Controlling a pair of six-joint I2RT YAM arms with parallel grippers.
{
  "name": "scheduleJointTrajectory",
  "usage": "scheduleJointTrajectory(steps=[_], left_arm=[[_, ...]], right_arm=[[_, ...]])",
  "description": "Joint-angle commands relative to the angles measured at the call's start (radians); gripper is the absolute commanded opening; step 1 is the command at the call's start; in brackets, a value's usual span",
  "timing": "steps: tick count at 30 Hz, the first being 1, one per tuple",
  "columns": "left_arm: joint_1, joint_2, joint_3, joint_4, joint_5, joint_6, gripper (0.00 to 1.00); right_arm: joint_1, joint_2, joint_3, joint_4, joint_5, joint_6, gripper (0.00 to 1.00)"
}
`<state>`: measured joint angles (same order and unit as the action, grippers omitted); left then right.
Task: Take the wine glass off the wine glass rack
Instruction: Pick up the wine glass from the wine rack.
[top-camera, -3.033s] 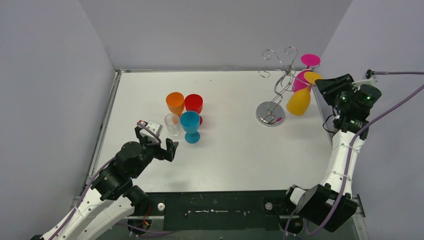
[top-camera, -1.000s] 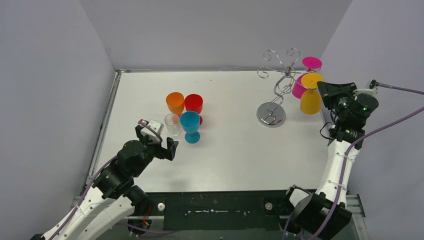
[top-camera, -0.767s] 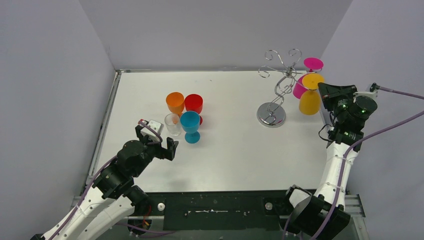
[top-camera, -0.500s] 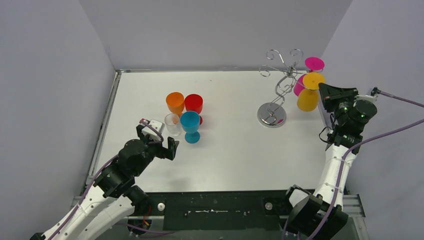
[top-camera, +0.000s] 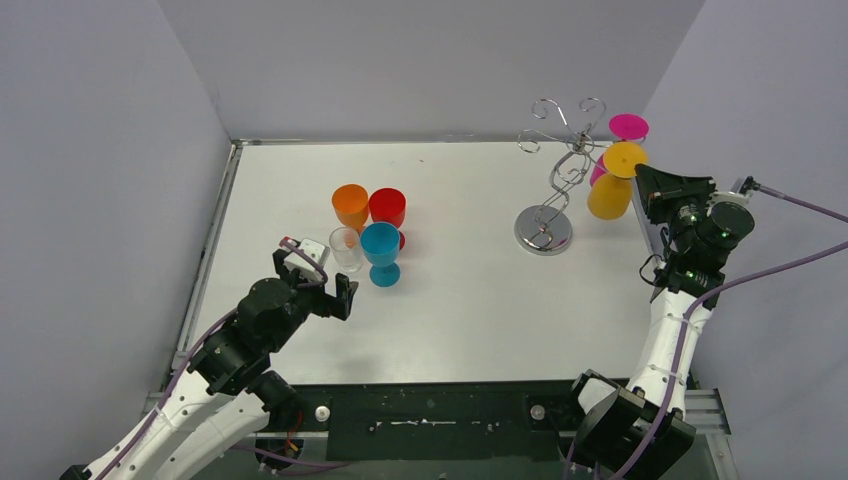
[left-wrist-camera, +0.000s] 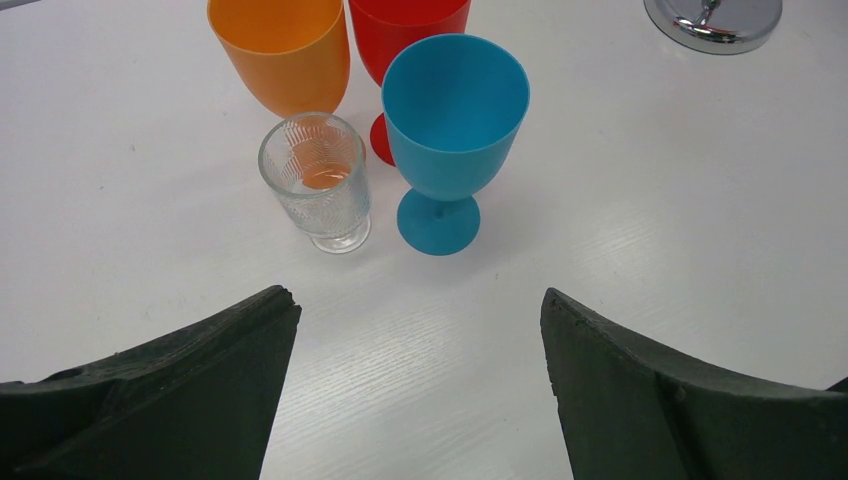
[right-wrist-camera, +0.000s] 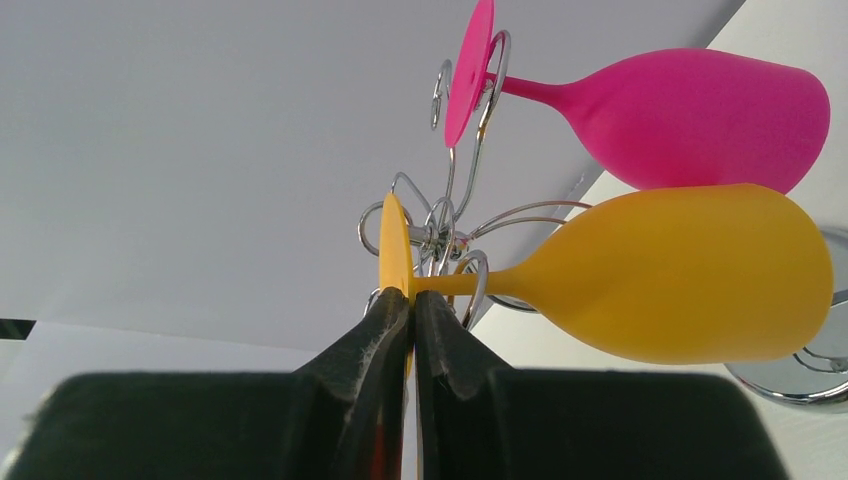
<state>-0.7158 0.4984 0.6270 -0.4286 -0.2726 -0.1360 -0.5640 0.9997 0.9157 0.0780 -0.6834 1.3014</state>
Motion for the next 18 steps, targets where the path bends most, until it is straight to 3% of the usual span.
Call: scheduleJointTrajectory(steps=[1, 10, 18], left_arm=[[0.008, 0.0, 0.006, 0.055, 0.01, 0.012, 0.89], [0.011, 0.002, 0.005, 0.056, 0.015, 0.013, 0.89], [0.013, -0.007, 0.004, 0.056, 0.014, 0.013, 0.89]], right_arm=[[-0.007, -0.029, 0.015, 0.005, -0.053, 0.002, 0.0], [-0.005, 0.007, 0.083, -0.13, -0.105, -0.103, 0.0], [-0.006, -0.019, 0.1, -0.151, -0.127, -0.091, 0.0]])
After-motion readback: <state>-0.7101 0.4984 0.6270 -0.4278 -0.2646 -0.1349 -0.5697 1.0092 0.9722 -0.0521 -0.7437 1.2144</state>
